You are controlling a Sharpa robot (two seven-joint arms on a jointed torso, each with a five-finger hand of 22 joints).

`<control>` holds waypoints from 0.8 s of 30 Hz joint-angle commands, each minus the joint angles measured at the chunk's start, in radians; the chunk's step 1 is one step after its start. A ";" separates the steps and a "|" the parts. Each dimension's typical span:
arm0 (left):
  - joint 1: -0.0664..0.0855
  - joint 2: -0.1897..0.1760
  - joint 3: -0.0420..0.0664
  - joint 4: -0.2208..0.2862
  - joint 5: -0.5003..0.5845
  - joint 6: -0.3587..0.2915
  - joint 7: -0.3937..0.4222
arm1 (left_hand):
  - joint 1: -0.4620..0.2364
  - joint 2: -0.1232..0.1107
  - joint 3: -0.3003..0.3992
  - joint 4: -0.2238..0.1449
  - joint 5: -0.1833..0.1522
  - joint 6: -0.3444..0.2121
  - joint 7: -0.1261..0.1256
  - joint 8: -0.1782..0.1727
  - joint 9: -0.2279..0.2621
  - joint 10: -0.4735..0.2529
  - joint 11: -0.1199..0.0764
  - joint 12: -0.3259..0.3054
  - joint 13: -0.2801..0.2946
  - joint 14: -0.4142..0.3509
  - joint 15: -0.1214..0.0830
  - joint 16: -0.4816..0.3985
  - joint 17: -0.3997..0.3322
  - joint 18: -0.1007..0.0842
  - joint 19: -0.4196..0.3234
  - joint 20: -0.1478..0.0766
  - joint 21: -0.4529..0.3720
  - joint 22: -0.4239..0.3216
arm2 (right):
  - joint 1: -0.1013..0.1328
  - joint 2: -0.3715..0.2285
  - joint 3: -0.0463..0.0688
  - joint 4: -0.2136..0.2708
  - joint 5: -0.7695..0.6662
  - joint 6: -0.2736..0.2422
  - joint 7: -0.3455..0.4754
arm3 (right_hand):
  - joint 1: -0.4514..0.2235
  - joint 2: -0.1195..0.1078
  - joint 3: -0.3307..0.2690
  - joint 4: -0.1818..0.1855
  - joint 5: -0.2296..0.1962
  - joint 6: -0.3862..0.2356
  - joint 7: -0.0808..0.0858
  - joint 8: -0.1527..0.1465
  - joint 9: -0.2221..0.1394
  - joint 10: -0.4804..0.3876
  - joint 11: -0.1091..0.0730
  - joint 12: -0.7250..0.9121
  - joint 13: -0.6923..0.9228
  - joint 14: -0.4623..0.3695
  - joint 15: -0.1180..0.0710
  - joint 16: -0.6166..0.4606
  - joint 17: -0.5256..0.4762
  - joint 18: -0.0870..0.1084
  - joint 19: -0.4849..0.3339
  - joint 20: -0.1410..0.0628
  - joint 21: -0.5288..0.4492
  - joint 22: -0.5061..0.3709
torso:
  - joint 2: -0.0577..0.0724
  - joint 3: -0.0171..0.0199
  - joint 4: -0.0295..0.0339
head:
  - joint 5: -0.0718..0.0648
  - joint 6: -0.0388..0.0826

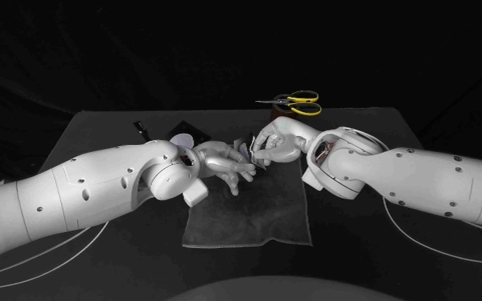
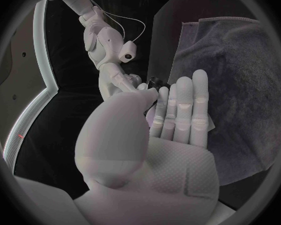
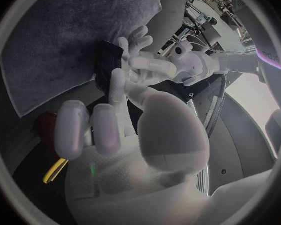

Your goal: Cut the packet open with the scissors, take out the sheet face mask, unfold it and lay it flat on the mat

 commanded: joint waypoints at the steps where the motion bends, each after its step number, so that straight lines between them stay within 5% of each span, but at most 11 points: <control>1: 0.000 0.002 0.001 0.003 0.013 -0.009 0.023 | -0.018 -0.008 -0.001 0.006 0.002 0.002 0.004 0.001 0.000 0.006 0.001 0.001 -0.001 0.000 -0.002 0.003 0.003 0.014 0.001 -0.007 0.004 0.002 | -0.003 0.009 0.000 -0.009 -0.066 0.080 -0.004 | 0.008 0.022 0.016 0.000 0.001 0.013 -0.003 0.009 0.008 0.016 -0.004 0.006 0.006 0.032 -0.010 0.011 0.012 -0.010 0.010 -0.002 0.010 0.016 | 0.001 -0.0004 0.0005 | -0.002 0.000; 7: 0.000 0.003 0.001 0.003 0.015 -0.018 0.023 | -0.089 -0.081 -0.078 0.029 0.002 -0.045 0.025 -0.031 -0.014 -0.007 0.014 0.007 0.003 0.001 0.008 0.005 0.008 0.013 -0.001 0.001 -0.001 0.000 | -0.007 0.023 -0.001 -0.025 -0.088 0.088 -0.034 | -0.004 0.021 0.031 -0.004 0.001 0.022 -0.008 0.013 0.011 0.030 -0.009 0.012 0.015 0.036 -0.014 0.026 0.035 -0.015 0.019 -0.007 0.025 0.034 | 0.000 -0.0008 -0.0003 | -0.002 0.000; 12: 0.000 0.004 0.001 0.002 0.008 -0.030 0.020 | -0.117 -0.095 -0.152 0.049 0.002 -0.064 0.032 -0.043 -0.020 -0.024 0.020 0.023 0.010 -0.001 0.014 0.007 0.014 0.013 0.001 0.007 -0.006 -0.004 | -0.008 0.031 -0.001 -0.035 -0.094 0.075 -0.052 | -0.008 0.021 0.035 -0.005 0.001 0.024 -0.009 0.015 0.012 0.032 -0.010 0.014 0.018 0.038 -0.015 0.031 0.043 -0.016 0.022 -0.008 0.029 0.039 | 0.000 -0.0004 0.0004 | -0.002 -0.002; 17: 0.000 0.003 0.001 0.004 -0.029 -0.037 0.012 | -0.118 -0.098 -0.221 0.062 0.002 -0.062 0.033 -0.042 -0.020 -0.034 0.021 0.041 0.018 -0.001 0.015 0.008 0.017 0.014 0.004 0.009 -0.010 -0.007 | -0.009 0.031 -0.001 -0.030 -0.092 0.043 -0.050 | -0.012 0.020 0.039 -0.005 0.001 0.025 -0.010 0.016 0.013 0.035 -0.011 0.015 0.020 0.040 -0.016 0.037 0.052 -0.017 0.025 -0.010 0.034 0.045 | 0.001 0.0000 -0.0003 | -0.003 -0.003; 24: 0.000 0.005 0.001 0.007 -0.074 -0.060 -0.012 | -0.069 -0.058 -0.293 0.060 0.002 -0.034 0.022 -0.018 -0.012 -0.021 0.009 0.095 0.040 0.014 0.005 0.015 0.025 0.016 0.018 0.003 -0.008 -0.008 | -0.012 0.026 -0.001 -0.015 -0.081 -0.007 -0.036 | -0.018 0.021 0.047 -0.006 0.001 0.029 -0.012 0.018 0.014 0.041 -0.013 0.018 0.026 0.044 -0.018 0.048 0.068 -0.021 0.032 -0.012 0.047 0.060 | 0.000 0.0007 -0.0006 | 0.000 -0.002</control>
